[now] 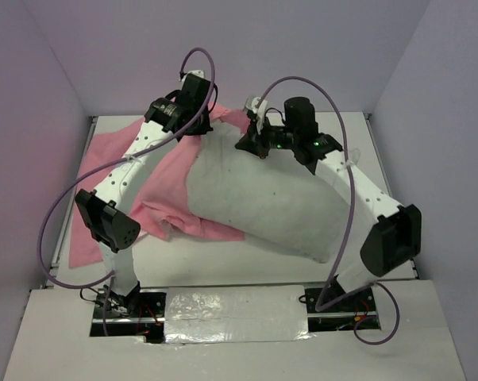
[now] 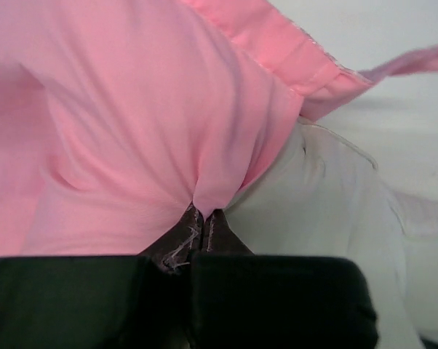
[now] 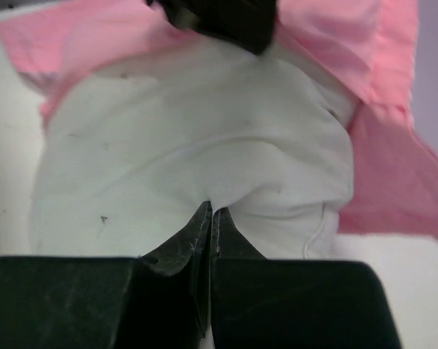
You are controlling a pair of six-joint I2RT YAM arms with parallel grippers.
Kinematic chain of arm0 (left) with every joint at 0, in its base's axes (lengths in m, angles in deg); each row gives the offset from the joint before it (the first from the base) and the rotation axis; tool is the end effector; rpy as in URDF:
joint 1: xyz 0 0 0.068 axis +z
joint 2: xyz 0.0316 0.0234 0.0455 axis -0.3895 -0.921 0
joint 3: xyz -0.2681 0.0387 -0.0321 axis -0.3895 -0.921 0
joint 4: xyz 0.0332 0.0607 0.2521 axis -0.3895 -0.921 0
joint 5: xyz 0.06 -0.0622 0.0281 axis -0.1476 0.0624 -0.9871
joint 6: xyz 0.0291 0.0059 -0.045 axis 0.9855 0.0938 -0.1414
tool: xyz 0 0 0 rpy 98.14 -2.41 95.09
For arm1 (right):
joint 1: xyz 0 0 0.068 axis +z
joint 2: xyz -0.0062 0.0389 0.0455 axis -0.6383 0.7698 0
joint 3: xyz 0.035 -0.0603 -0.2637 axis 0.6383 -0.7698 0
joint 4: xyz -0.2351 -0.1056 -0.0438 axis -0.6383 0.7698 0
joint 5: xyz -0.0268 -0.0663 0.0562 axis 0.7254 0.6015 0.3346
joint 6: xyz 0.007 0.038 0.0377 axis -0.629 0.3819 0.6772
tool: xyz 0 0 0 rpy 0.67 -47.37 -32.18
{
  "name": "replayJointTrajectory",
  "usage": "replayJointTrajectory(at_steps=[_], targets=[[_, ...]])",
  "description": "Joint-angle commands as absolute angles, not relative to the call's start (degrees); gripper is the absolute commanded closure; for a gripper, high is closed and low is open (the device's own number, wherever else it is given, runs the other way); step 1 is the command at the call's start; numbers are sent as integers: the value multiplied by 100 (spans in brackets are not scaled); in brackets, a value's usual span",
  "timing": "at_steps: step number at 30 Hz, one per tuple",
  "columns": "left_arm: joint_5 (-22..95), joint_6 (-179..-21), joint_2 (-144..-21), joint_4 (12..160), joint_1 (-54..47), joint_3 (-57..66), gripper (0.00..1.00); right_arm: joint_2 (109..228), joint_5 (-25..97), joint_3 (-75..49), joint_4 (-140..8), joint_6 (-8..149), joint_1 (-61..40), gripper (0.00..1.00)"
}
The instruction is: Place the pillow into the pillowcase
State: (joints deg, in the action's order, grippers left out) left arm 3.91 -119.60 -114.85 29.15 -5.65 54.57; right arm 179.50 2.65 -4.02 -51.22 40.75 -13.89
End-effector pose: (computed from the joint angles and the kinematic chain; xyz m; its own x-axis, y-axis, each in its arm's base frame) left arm 0.3622 -0.1806 0.4148 -0.5697 -0.2331 -0.7881 -0.1586 0.9721 -0.1729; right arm 0.3255 0.1833 0.3668 0.0186 -0.3141 -0.9492 -0.9420 0.3127 -0.1219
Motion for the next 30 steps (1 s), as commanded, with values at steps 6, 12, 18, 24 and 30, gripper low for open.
replayJointTrajectory(at_steps=[6,12,18,24,30], targets=[[274,-12050,-10659,4019,-977,3969,100,16870,741,-1991,-6625,4301,-900,100],[388,-12015,-9401,5645,-1179,1831,100,17037,1714,-1414,-5747,4651,-996,44],[476,-12015,-8644,6420,-1258,844,100,17405,1305,-430,-5465,5216,-1295,8],[283,-12068,-8125,6745,-1355,333,100,17758,329,-419,-5280,4908,-1286,0],[160,-11963,-8002,6754,-1399,333,100,17924,-208,-840,-4771,4521,-1277,0]])
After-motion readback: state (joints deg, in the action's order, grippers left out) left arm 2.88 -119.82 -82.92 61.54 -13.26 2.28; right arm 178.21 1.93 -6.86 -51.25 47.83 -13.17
